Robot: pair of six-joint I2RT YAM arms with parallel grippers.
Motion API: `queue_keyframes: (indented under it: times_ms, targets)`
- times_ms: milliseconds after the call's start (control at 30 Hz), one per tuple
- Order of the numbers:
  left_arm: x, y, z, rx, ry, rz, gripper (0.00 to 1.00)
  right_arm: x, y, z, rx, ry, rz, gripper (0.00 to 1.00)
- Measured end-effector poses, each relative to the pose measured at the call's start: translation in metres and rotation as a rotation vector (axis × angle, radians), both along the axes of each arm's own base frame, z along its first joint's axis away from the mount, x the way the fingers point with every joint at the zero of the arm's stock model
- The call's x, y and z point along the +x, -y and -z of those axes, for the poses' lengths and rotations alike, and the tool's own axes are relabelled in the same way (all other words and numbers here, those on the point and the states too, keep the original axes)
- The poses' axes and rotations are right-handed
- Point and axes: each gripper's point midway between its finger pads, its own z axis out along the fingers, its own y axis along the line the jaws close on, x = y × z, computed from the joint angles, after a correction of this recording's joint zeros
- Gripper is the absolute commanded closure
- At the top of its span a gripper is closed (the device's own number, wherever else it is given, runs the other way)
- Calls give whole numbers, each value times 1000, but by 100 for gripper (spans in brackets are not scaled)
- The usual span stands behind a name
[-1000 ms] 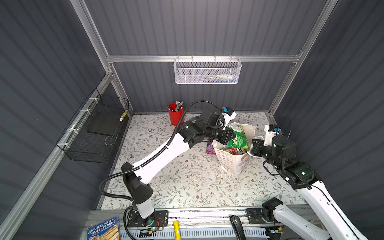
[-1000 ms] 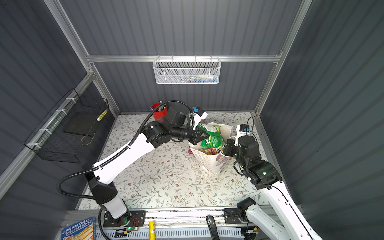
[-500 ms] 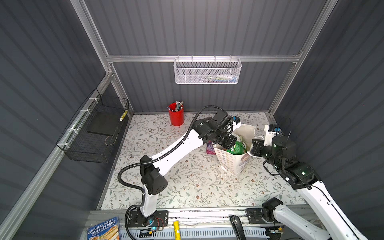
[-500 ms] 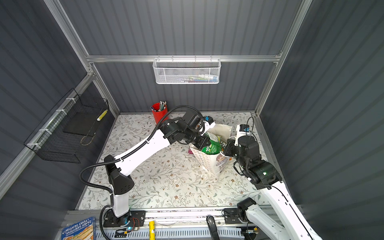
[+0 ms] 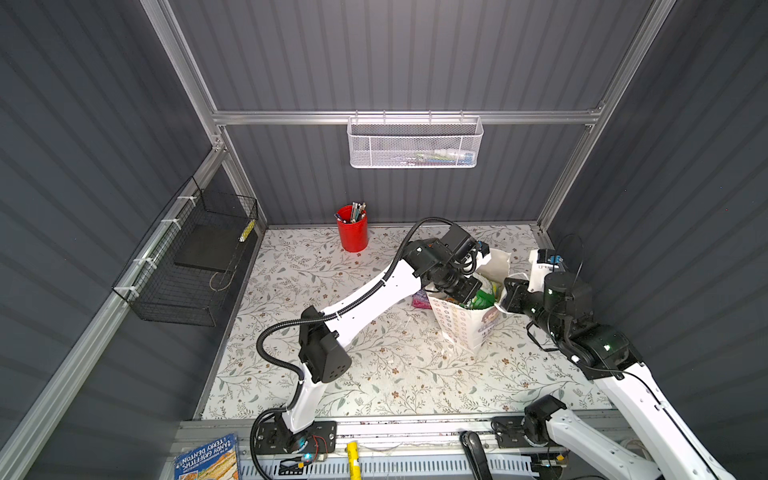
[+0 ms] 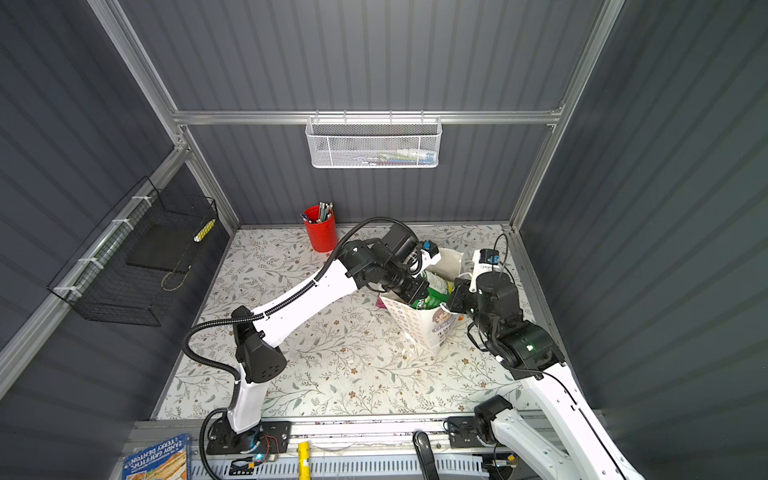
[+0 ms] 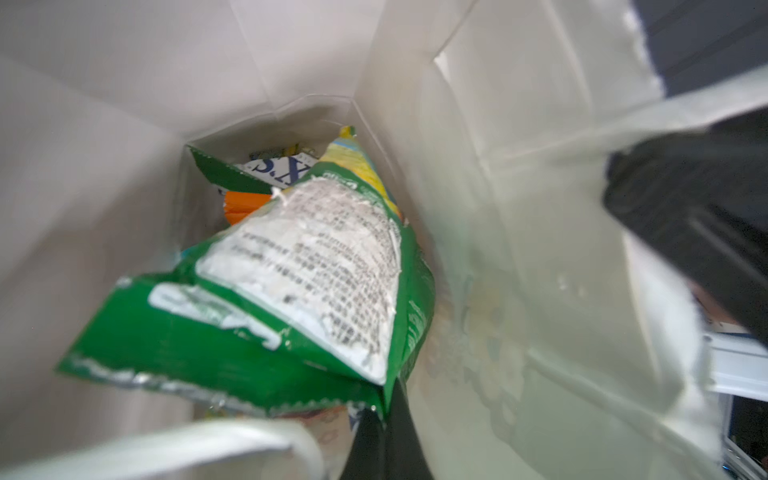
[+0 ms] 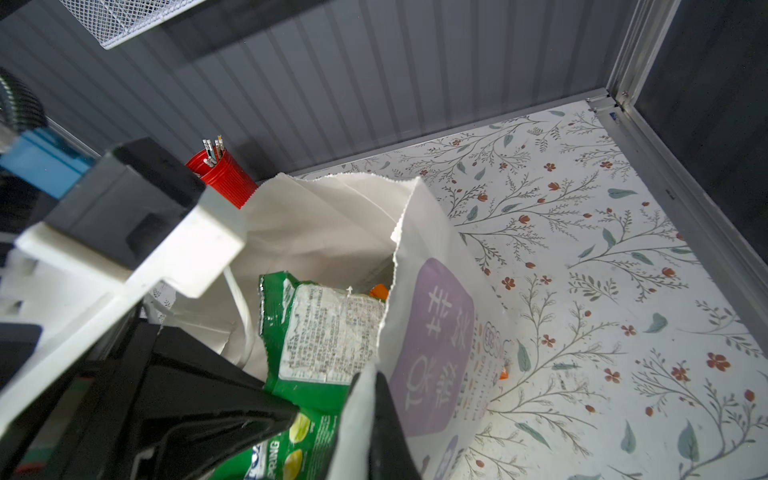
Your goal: Place the snacks into the paper bag
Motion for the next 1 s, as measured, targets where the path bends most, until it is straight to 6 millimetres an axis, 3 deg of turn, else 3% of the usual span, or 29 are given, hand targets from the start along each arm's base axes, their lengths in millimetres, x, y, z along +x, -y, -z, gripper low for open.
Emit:
queue_keyframes:
  times_ms: [67,133,200,367,500,700,800,900,1000]
  targets:
    - [7,-6,2,33,28,-35,55,0,0,0,0,1,0,100]
    - [16,-14,2,66,62,-91,40,0,0,0,0,1,0,100]
    - [23,-18,0,83,85,-137,29,0,0,-1,1,2,0,100]
    - [29,-22,-11,66,112,-186,16,-1,0,-1,2,5,0,100]
    - [24,-27,-42,-21,137,-197,0,-2,1,-2,1,6,2,100]
    - [-4,-52,-115,-264,201,-189,0,-3,2,-1,-2,4,6,100]
    - [-7,-72,-146,-340,269,-234,0,-3,3,-1,-5,3,9,100]
    - [1,-92,-159,-334,342,-320,0,-3,4,-1,-6,2,12,100]
    - [12,-100,-150,-274,377,-378,0,-3,4,-1,-7,2,12,100]
